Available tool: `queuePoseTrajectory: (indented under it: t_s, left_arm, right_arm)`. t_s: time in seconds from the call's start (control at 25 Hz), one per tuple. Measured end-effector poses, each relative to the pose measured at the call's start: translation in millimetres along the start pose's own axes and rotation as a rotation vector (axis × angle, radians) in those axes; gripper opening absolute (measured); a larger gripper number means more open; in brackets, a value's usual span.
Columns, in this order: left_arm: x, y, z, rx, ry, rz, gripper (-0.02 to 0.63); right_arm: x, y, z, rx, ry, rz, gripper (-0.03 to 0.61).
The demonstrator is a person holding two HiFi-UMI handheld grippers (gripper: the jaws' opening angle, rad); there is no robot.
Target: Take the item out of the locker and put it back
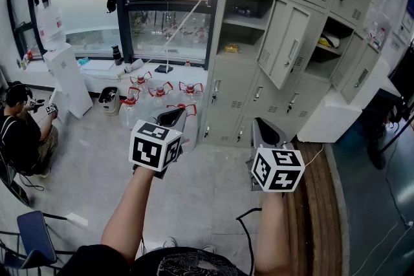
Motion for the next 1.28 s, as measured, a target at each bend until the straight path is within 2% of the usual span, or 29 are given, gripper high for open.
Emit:
queuePoseTrajectory:
  t_s: [0.44,0.84,1.28]
  left_arm:
    - [-0.3,-11.1,2.1,-0.038,-0.003,0.04,0.002]
    - [-5.1,-17.3,6.6,0.016,0.002,0.074,0.005]
    - [-15.7,-30.8,-1.5,0.013,-0.018,0.036,0.005]
  right_arm:
    - [5.5,1.3,4.3,0.007,-0.011,0.006,0.032]
    - [6.4,-0.3,6.0,0.022,-0.011,-0.028,0.098]
    - [5.4,-18.1,10.0,0.017,-0.018,-0.066,0.196]
Point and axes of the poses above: the fingertips, and each gripper's own axes: x backward along the fingers, y to its left, z out of its underside, the point moved 7 cm from there along x, backward along the fingers, and after that the axes turned 8 degrees about z, right-handed, at the moved point
